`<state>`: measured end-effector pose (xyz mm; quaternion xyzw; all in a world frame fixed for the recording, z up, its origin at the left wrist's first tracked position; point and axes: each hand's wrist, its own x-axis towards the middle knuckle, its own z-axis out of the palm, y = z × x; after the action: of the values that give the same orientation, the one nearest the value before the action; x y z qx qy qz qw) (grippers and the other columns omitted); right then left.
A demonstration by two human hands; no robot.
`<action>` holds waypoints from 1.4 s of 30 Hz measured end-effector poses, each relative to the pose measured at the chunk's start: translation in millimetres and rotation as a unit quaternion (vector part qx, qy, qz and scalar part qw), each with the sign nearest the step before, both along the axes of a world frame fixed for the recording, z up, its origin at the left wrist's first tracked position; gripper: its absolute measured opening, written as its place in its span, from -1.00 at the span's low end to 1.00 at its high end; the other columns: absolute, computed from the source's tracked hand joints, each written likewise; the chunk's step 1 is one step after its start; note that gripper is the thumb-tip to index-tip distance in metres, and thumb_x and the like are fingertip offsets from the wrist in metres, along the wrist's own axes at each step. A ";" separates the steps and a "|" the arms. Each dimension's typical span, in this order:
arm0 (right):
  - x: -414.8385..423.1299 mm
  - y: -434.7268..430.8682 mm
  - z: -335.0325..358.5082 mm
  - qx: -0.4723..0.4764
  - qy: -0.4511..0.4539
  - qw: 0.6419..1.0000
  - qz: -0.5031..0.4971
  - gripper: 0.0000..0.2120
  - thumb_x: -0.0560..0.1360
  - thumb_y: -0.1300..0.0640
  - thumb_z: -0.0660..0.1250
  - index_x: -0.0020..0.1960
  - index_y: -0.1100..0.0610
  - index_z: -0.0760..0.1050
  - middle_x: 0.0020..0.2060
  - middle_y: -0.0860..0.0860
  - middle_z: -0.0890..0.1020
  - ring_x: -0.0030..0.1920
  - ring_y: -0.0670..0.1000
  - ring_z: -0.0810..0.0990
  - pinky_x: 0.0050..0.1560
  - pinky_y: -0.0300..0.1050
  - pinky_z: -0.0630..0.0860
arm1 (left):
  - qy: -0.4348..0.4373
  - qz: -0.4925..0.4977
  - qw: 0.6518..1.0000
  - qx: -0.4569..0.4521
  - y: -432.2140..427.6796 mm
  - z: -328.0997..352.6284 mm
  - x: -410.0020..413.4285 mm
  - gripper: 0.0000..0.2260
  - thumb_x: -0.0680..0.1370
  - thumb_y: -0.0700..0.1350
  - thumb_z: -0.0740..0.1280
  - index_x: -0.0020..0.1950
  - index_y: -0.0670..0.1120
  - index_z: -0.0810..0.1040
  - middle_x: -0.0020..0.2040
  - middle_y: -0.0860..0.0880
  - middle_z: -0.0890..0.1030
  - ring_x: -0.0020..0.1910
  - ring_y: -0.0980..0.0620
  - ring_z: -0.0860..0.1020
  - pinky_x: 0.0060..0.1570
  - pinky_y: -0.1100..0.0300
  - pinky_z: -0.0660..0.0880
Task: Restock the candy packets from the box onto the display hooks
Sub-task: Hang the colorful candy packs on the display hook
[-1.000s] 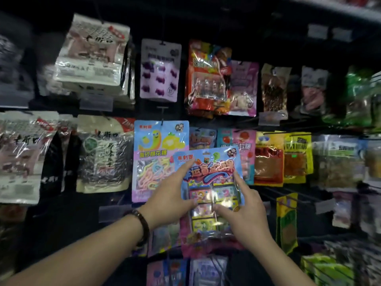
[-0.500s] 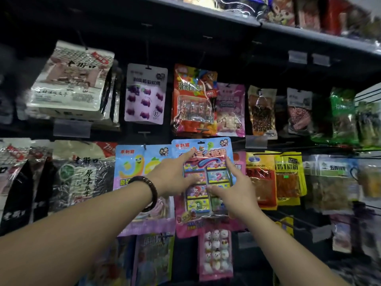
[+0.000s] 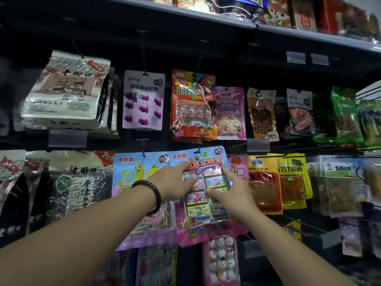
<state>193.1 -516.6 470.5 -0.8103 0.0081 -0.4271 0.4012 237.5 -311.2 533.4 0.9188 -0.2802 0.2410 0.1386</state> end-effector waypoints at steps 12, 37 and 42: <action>67.0 12.3 -6.1 0.015 0.087 0.992 -0.090 0.05 0.38 -0.25 0.60 0.62 -0.41 -0.03 0.58 0.08 0.35 0.31 0.23 0.57 0.18 0.23 0.66 | -0.020 0.028 0.996 0.077 50.2 -20.6 -0.5 -0.41 0.62 0.36 0.18 0.63 0.26 0.17 0.48 -0.09 0.47 0.35 -0.15 0.53 0.30 -0.10 0.53; -94.6 224.1 -288.0 -0.162 0.244 0.944 0.154 -0.83 0.50 0.03 0.49 0.05 0.01 0.58 -0.06 -0.06 0.61 -0.02 -0.02 0.59 0.09 -0.09 0.52 | 0.299 -0.010 0.942 0.154 282.0 -350.1 -138.1 -0.78 0.56 0.26 0.29 0.04 0.19 0.62 -0.15 0.25 0.66 -0.13 0.25 0.61 -0.03 0.14 0.59; -109.4 267.2 -402.8 -0.212 0.410 0.859 0.222 -0.73 0.53 -0.02 0.53 0.17 0.05 0.62 0.03 -0.04 0.60 0.10 0.01 0.60 0.21 -0.07 0.52 | 0.433 0.003 0.882 0.185 333.0 -440.6 -153.7 -0.87 0.68 0.15 0.29 0.01 0.18 0.58 0.10 0.10 0.67 0.08 0.02 0.60 0.30 -0.06 0.44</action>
<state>83.7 -249.4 67.7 -0.9580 -0.0989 0.0525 0.2638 83.8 21.8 92.8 0.9414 -0.2290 -0.2367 0.0724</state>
